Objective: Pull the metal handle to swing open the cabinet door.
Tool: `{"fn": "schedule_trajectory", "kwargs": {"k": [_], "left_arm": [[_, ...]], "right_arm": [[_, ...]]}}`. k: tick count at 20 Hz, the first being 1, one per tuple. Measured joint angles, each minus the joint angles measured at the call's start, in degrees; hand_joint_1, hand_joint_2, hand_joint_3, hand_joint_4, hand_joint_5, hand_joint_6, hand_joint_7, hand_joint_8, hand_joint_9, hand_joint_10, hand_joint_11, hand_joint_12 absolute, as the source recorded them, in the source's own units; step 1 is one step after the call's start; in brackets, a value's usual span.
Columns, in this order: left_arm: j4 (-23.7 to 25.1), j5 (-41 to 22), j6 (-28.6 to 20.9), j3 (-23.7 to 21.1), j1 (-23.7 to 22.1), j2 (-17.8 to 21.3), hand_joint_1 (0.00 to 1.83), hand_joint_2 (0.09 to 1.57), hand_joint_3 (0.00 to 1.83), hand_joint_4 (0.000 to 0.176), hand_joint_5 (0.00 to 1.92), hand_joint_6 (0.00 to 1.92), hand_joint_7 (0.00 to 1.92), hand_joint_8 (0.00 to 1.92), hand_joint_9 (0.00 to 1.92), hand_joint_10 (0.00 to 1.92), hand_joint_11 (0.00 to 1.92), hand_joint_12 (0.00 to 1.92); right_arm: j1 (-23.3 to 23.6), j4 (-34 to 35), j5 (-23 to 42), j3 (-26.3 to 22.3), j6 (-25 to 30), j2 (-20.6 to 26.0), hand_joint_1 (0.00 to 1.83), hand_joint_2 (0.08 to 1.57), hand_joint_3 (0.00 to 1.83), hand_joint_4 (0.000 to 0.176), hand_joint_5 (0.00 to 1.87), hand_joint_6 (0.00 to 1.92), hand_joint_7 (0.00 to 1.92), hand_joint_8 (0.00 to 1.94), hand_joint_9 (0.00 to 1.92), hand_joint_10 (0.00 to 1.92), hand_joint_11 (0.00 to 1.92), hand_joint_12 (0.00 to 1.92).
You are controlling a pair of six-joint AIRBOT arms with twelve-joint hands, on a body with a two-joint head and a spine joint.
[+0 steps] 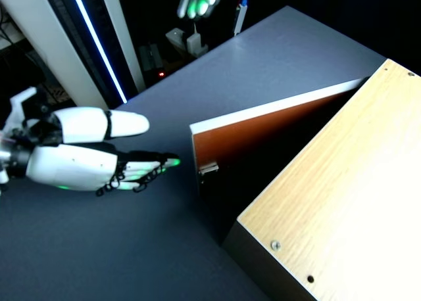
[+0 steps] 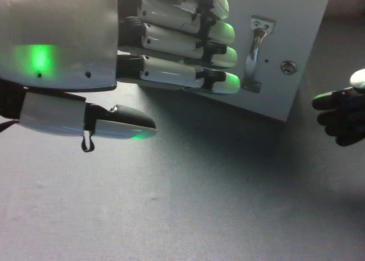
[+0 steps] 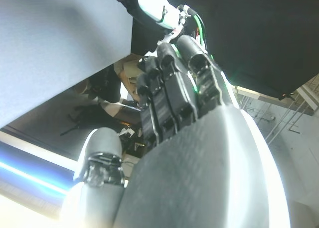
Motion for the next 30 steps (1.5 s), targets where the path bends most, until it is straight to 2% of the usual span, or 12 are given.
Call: {"fn": "schedule_trajectory", "kwargs": {"k": [4,18,23,27,30], "left_arm": [[0.00,-0.04,0.00,0.00,0.00,0.00,0.00,1.57,0.02,0.000,0.40,0.01,0.45,0.01,0.41,0.00,0.04,0.80],[-0.02,-0.04,0.00,0.00,0.00,0.00,0.00,1.57,0.03,0.000,0.35,0.00,0.42,0.00,0.39,0.00,0.02,0.81],[0.02,-0.04,0.00,0.00,0.00,0.00,0.00,1.52,0.00,0.000,0.37,0.01,0.42,0.00,0.40,0.00,0.02,0.82],[0.04,0.00,0.00,0.00,0.00,0.00,0.00,1.43,0.00,0.000,0.37,0.00,0.41,0.00,0.40,0.00,0.00,0.87],[0.02,-0.04,0.00,0.00,0.00,0.00,0.00,1.42,0.00,0.000,0.37,0.00,0.41,0.00,0.40,0.00,0.00,0.87]], "right_arm": [[-2.08,2.21,4.07,1.25,0.02,0.92,0.00,1.48,0.00,0.000,0.21,0.00,0.25,0.00,0.24,0.00,0.00,0.69],[-8.37,4.63,12.26,2.05,0.02,4.66,0.00,1.48,0.00,0.000,0.21,0.00,0.26,0.00,0.24,0.00,0.00,0.68],[-9.20,4.52,12.81,1.79,0.02,6.14,0.00,1.50,0.01,0.000,0.21,0.00,0.26,0.00,0.25,0.00,0.00,0.69],[-10.01,4.61,13.14,2.34,-0.02,5.92,0.00,1.57,0.03,0.000,0.23,0.01,0.28,0.00,0.27,0.00,0.00,0.71],[-10.03,4.98,12.92,3.61,0.00,5.31,0.00,1.57,0.06,0.000,0.24,0.01,0.28,0.00,0.27,0.00,0.00,0.71]]}}
